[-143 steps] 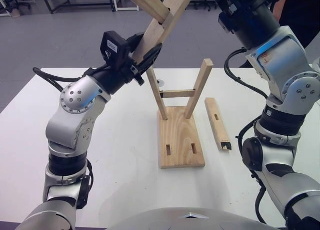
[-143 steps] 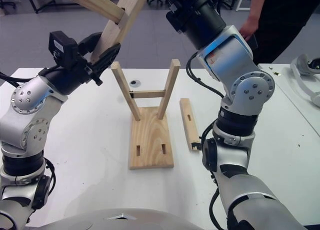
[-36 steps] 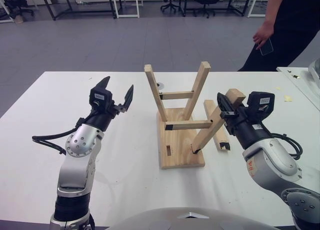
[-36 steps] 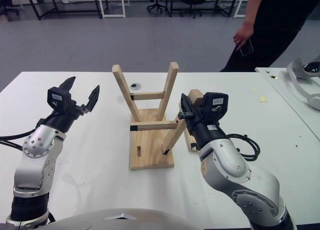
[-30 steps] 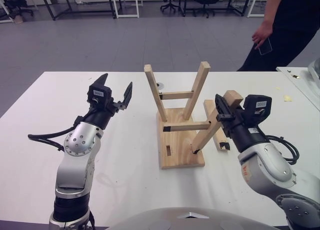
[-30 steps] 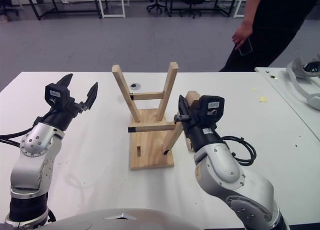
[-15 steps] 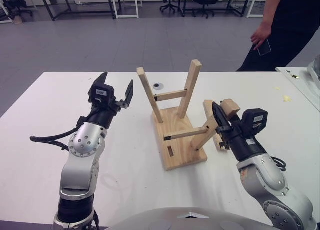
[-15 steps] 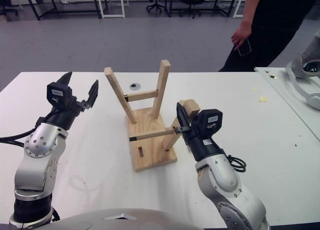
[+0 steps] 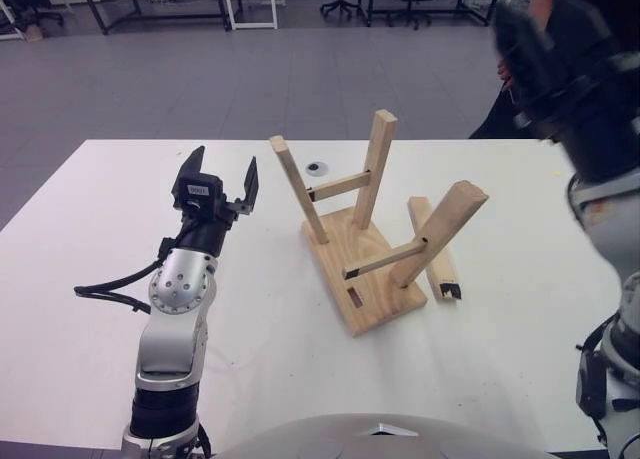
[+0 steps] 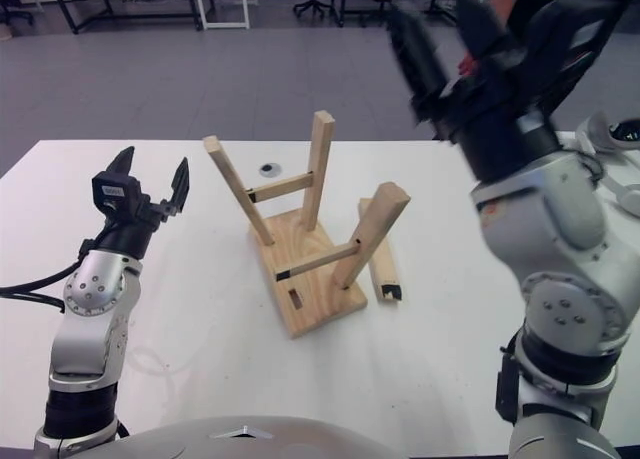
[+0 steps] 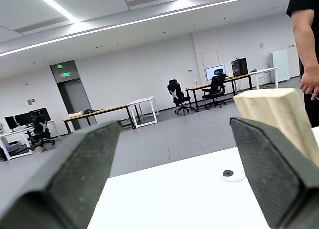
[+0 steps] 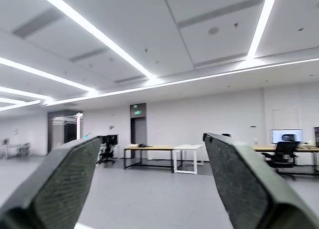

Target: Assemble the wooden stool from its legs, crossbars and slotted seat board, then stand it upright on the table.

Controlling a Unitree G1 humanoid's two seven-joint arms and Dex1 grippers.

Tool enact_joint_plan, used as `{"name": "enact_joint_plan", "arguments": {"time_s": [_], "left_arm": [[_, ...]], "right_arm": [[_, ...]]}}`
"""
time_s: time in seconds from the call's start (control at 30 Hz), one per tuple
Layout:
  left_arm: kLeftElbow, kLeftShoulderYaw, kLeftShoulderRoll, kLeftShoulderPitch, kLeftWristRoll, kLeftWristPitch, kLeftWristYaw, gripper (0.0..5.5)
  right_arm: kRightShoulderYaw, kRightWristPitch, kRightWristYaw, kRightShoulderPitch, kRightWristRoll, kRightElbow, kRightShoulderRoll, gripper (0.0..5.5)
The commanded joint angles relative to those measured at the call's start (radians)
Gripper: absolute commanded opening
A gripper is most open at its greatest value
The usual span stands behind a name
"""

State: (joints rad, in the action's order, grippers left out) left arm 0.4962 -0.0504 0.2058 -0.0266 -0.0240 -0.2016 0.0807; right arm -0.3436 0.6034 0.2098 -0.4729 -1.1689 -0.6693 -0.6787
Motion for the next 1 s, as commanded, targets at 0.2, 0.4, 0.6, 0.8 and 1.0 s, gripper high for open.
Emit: {"name": "enact_joint_plan", "arguments": {"time_s": [0.2,0.4,0.6,0.8,1.0], "left_arm": [[-0.035,0.006,0.017,-0.003,-0.007,0.006,0.048,4.02],[-0.042,0.043,0.007,0.004,-0.02,-0.017,0.086,4.02],[-0.058,0.034,-0.006,0.001,-0.026,-0.022,0.084,4.02],[-0.047,-0.039,0.019,-0.089,-0.074,-0.063,0.088,4.02],[-0.118,-0.274,0.013,-0.641,-0.703,-0.353,0.115,4.02]], "right_arm": [[0.251,0.194,-0.133,0.471,0.261,0.31,0.064,3.8],[0.42,0.171,-0.227,0.524,0.488,0.46,0.143,3.8],[0.461,0.148,-0.258,0.514,0.66,0.46,0.163,2.86],[0.422,0.103,-0.289,0.467,0.751,0.486,0.185,2.09],[0.121,-0.192,-0.377,0.195,0.833,0.616,-0.007,2.09]]}}
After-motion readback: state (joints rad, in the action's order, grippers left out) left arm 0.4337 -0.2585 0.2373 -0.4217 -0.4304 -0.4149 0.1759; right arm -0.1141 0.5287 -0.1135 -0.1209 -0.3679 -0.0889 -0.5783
